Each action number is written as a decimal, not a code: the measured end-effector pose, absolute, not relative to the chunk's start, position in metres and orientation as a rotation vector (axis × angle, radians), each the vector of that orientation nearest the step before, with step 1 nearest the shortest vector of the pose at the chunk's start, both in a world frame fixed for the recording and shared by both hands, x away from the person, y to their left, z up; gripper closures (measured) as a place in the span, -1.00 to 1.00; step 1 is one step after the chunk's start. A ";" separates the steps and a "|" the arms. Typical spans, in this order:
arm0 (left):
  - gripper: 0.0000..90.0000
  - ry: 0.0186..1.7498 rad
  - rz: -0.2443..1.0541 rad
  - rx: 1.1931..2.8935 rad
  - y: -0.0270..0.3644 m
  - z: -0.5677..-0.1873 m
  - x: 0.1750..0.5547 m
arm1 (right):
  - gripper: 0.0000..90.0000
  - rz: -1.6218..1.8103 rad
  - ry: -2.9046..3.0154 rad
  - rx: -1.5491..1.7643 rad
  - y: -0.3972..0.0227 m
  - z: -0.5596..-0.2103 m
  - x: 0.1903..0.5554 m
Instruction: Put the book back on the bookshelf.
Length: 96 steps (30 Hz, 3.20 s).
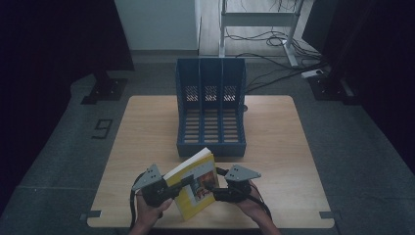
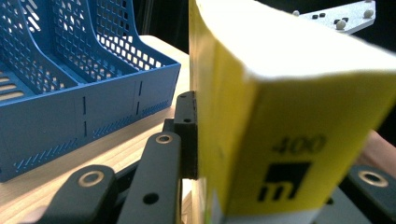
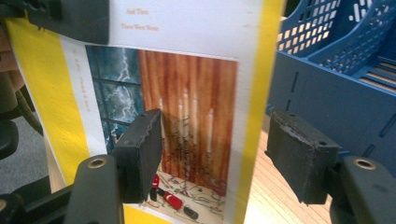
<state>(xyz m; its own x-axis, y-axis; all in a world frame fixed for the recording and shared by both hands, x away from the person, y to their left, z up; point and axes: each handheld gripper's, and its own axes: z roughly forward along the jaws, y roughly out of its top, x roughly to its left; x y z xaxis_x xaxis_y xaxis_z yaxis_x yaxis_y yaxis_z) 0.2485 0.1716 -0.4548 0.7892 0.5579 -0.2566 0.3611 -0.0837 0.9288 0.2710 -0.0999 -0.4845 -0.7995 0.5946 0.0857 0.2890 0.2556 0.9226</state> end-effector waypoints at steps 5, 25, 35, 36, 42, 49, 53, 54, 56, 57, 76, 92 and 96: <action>0.68 0.746 0.198 1.658 0.174 -0.454 0.250 | -0.24 1.565 2.237 0.834 -0.104 -0.481 0.270; 0.68 0.795 0.194 1.600 0.191 -0.437 0.260 | -0.28 1.528 2.230 0.973 -0.131 -0.505 0.273; 0.67 0.799 0.214 1.564 0.199 -0.425 0.263 | -0.28 1.525 2.217 1.010 -0.138 -0.511 0.272; 0.67 0.801 0.216 1.561 0.200 -0.423 0.263 | -0.28 1.524 2.215 1.017 -0.139 -0.512 0.271; 0.67 0.800 0.223 1.555 0.203 -0.419 0.265 | -0.29 1.500 2.225 1.034 -0.138 -0.517 0.273; 0.67 0.802 0.234 1.550 0.204 -0.412 0.271 | -0.29 1.472 2.250 1.062 -0.138 -0.526 0.276; 0.67 0.806 0.238 1.548 0.205 -0.411 0.272 | -0.29 1.468 2.250 1.071 -0.140 -0.527 0.277; 0.67 0.806 0.238 1.547 0.205 -0.411 0.273 | -0.29 1.468 2.250 1.071 -0.140 -0.527 0.277; 0.67 0.811 0.236 1.547 0.205 -0.410 0.275 | -0.28 1.463 2.264 1.071 -0.140 -0.528 0.278; 0.67 0.811 0.236 1.547 0.205 -0.410 0.275 | -0.28 1.463 2.264 1.071 -0.140 -0.528 0.278; 0.67 0.819 0.241 1.536 0.209 -0.408 0.282 | -0.28 1.315 2.322 1.154 -0.136 -0.545 0.285; 0.67 0.848 0.267 1.496 0.222 -0.400 0.290 | -0.28 1.258 2.358 1.172 -0.132 -0.552 0.287; 0.67 0.854 0.274 1.487 0.224 -0.398 0.292 | -0.28 1.246 2.356 1.180 -0.132 -0.554 0.287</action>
<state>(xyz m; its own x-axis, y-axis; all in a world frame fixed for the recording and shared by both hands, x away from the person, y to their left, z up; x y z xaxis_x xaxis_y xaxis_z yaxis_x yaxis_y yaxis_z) 0.2922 0.2240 -0.3979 0.6893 0.6461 -0.3277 0.3351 0.1168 0.9349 0.2870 -0.1323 -0.5538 -0.6506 0.7425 0.1596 0.5499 0.3155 0.7734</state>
